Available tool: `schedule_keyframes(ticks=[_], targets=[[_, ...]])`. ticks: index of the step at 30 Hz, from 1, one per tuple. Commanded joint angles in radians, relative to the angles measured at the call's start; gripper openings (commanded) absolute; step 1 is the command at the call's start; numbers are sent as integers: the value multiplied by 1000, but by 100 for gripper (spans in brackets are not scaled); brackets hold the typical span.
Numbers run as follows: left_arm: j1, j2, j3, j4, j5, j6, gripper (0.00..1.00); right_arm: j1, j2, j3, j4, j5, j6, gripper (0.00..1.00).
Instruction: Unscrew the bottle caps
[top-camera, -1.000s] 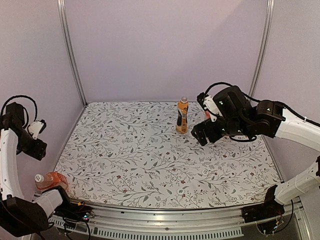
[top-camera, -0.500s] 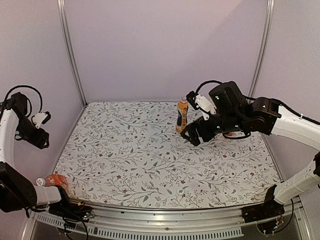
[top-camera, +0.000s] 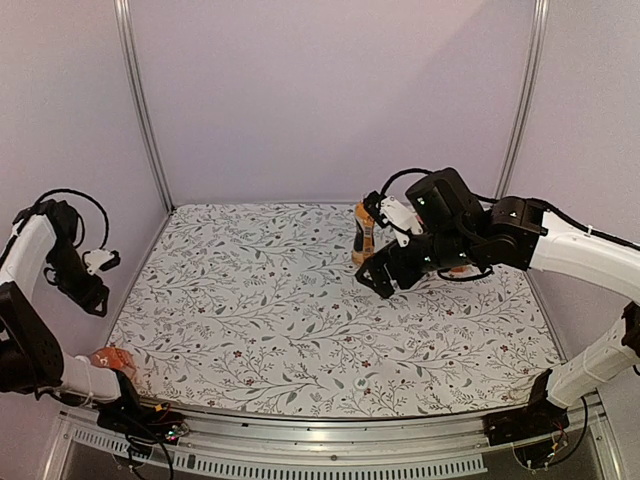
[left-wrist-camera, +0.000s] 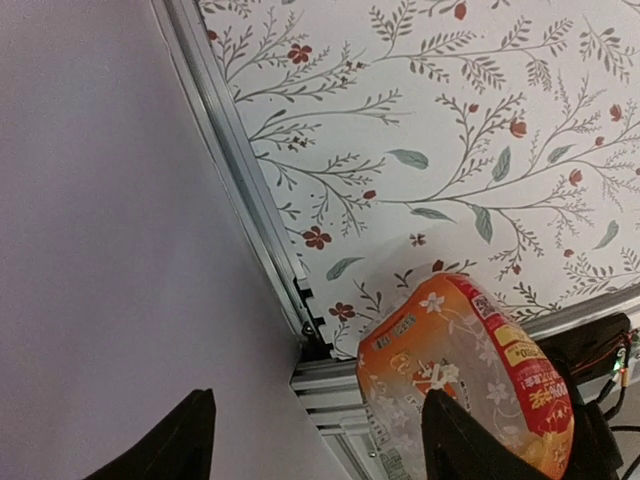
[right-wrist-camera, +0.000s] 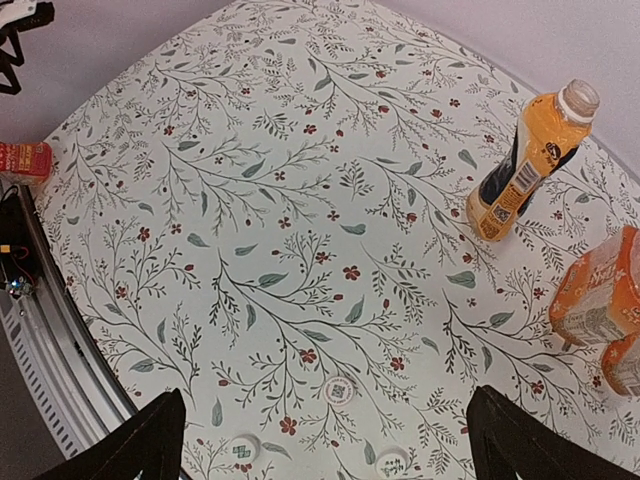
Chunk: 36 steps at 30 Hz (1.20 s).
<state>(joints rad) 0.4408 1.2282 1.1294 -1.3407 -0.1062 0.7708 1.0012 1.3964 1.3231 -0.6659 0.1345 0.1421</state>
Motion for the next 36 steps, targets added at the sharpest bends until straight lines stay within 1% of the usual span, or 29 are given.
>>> schedule_keyframes(ticks=[1, 6, 11, 17, 21, 24, 27, 30, 32, 34, 36], targets=[[-8, -90, -3, -327, -146, 64, 72, 5, 3, 3, 1, -7, 14, 99], [1, -226, -85, -268, -373, 119, 76, 7, 7, -4, 4, -19, 10, 99], [37, -248, -151, -235, -541, 150, 77, 6, 7, -5, 5, -23, -14, 99], [142, -263, -252, -265, -629, 274, 77, 6, -10, -36, 16, -23, -21, 99], [206, -303, -284, -274, -642, 382, 78, 6, -29, -60, 37, -19, -19, 99], [234, -304, -304, -279, -633, 401, 78, 7, -32, -65, 49, -22, -19, 99], [241, -297, -345, -311, -596, 379, 78, 6, -24, -63, 51, -24, -20, 99], [241, -294, -386, -350, -525, 366, 77, 7, -15, -53, 49, -26, -27, 99], [238, -295, -428, -350, -519, 361, 76, 7, -14, -49, 46, -23, -32, 99], [210, -283, -438, -350, -492, 338, 76, 6, -13, -43, 45, -20, -37, 99], [152, -224, -419, -351, -434, 264, 76, 6, -11, -37, 43, -17, -44, 99]])
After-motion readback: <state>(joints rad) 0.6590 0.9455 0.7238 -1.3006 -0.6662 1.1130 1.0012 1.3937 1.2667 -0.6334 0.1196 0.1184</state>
